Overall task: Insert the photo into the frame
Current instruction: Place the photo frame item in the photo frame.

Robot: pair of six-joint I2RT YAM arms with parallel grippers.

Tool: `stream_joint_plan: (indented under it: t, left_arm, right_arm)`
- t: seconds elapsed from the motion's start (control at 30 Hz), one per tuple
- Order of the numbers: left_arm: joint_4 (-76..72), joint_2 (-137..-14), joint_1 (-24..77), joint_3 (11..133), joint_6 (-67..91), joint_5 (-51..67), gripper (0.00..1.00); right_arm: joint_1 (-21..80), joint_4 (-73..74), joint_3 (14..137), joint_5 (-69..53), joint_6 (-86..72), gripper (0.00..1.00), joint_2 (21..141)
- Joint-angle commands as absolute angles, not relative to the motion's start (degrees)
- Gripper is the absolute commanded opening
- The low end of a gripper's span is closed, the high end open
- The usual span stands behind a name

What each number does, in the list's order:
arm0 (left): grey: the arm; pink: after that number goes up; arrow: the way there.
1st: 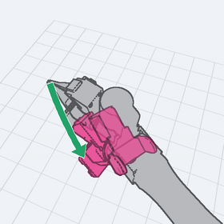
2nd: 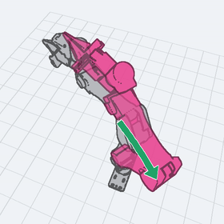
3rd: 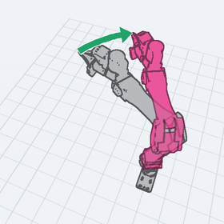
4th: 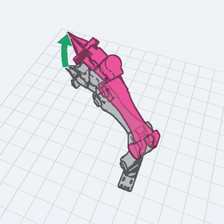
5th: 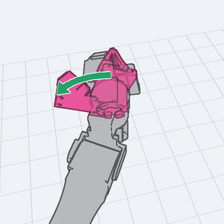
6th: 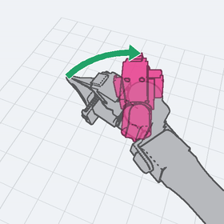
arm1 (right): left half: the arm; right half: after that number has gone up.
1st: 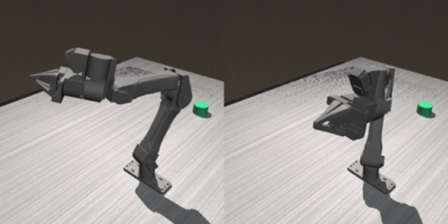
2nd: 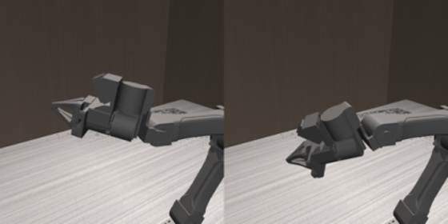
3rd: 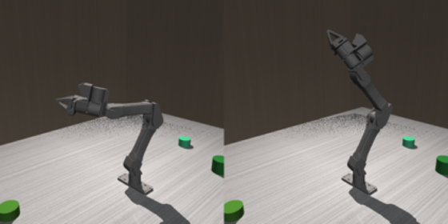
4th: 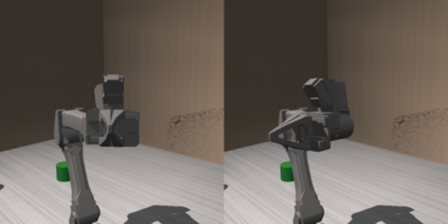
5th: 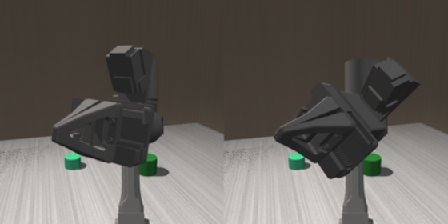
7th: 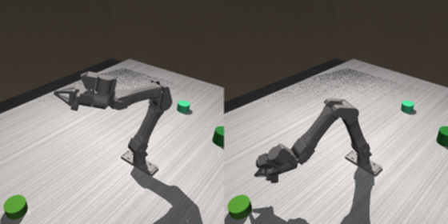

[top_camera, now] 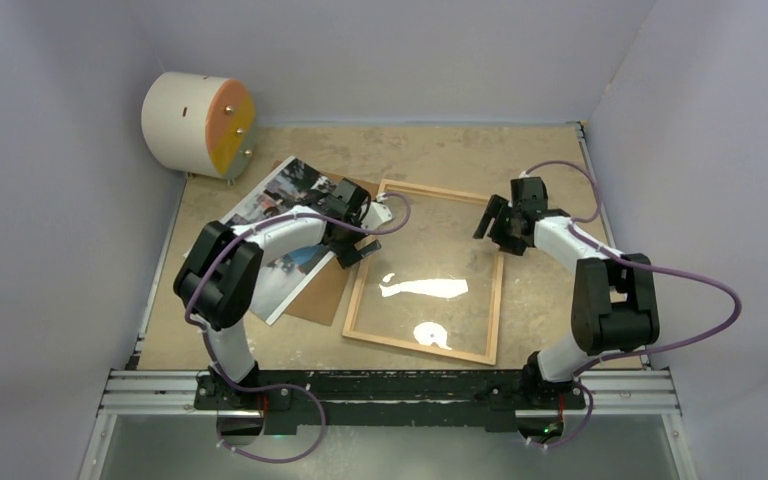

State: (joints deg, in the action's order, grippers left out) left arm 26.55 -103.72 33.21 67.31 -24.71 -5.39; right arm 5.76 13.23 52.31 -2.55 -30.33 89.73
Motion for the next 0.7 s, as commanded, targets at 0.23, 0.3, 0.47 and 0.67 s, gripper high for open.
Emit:
stream_joint_plan:
  t: [0.23,0.3,0.47,0.67]
  left_arm:
    - [25.5,-105.8,34.3,69.0,-25.9,-6.0,1.00]
    - [25.5,-105.9,34.4,69.0,-26.0,-6.0,1.00]
    - [25.5,-106.0,34.7,68.8,-26.1,-6.1,1.00]
    - [25.3,-105.7,34.9,68.4,-26.5,-6.4,1.00]
  right_arm:
    - [5.9,9.0,48.8,-12.8,-34.7,0.73,91.7]
    - [5.1,7.5,47.7,-15.3,-35.8,0.73,90.9]
    - [2.5,2.2,45.0,-23.6,-38.6,0.72,89.4]
    - [0.7,-2.2,44.1,-31.5,-40.9,0.70,87.2]
